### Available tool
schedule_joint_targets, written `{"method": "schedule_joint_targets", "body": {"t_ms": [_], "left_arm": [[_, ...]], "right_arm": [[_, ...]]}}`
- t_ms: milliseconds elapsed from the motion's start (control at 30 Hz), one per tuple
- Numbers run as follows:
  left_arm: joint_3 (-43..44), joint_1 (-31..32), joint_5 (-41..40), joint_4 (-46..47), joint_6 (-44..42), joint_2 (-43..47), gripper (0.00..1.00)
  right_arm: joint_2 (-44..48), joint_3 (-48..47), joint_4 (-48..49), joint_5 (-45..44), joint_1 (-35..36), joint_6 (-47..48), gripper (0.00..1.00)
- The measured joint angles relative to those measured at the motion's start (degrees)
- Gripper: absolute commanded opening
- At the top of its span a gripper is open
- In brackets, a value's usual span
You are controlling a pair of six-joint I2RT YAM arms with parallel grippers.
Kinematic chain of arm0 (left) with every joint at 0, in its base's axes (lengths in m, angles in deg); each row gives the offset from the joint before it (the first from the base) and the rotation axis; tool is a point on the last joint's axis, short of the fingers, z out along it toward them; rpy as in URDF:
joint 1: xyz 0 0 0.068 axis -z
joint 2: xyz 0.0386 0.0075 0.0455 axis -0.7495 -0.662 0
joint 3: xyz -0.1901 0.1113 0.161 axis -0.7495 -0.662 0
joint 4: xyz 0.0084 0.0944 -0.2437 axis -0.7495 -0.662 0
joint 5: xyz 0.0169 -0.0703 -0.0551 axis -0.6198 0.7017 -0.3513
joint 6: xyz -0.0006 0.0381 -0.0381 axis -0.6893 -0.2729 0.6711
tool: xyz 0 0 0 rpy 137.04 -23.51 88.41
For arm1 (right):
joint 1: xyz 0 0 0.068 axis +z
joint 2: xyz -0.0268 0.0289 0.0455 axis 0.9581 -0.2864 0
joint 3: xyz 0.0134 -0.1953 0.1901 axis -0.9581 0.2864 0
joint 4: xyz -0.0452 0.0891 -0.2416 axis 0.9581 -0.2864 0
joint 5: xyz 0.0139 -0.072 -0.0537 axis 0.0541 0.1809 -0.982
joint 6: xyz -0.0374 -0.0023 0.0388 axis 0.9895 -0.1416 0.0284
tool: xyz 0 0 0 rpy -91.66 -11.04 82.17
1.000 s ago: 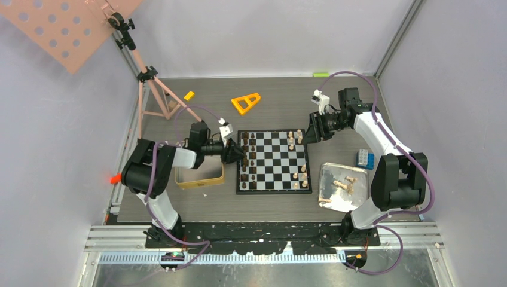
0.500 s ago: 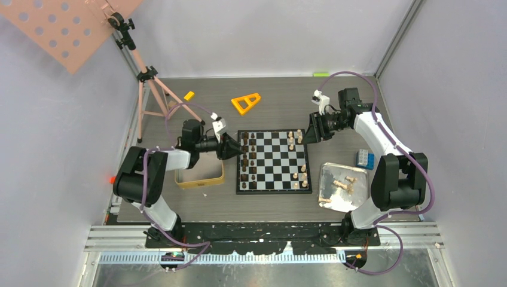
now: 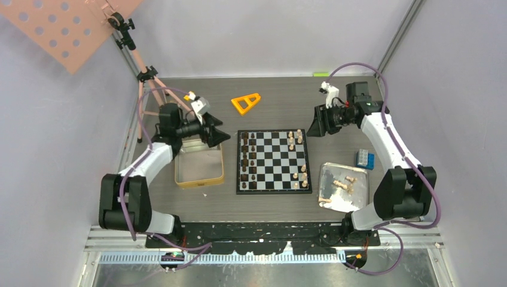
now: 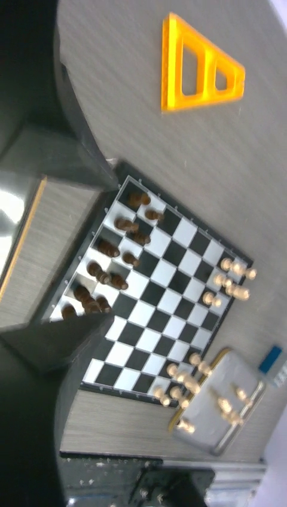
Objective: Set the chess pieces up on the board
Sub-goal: Reset both arms
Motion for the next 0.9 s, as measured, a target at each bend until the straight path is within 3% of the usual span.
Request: {"method": "schedule_joint_targets", "body": {"t_ms": [167, 300, 333, 400, 600, 900], "left_arm": [[7.78, -5.42, -3.72, -12.63, -0.96, 4.20, 1.00], [8.76, -9.14, -7.87, -19.39, -1.01, 9.40, 1.00], [8.98, -9.62, -9.33, -20.83, -0.98, 10.49, 1.00], [9.94, -9.97, -13.86, -24.76, -0.96, 13.16, 1.00], [14.64, -9.99, -28.11, -35.50, -0.98, 21.75, 1.00], [12.74, -9.99, -39.63, -38.97, 3.21, 35.21, 1.00]], "right_arm": [[5.22, -1.60, 1.97, -4.72, -2.84, -3.10, 0.67], [8.41, -1.90, 4.61, -9.53, -5.49, -6.36, 0.84], [8.87, -1.92, 4.90, -10.27, -5.79, -6.93, 0.93], [10.16, -1.90, 5.73, -13.09, -6.54, -8.41, 0.97], [18.05, 0.13, 8.81, -22.40, -6.86, -12.76, 1.00], [33.55, 7.17, 11.78, -28.22, -6.86, -17.88, 1.00]]}}
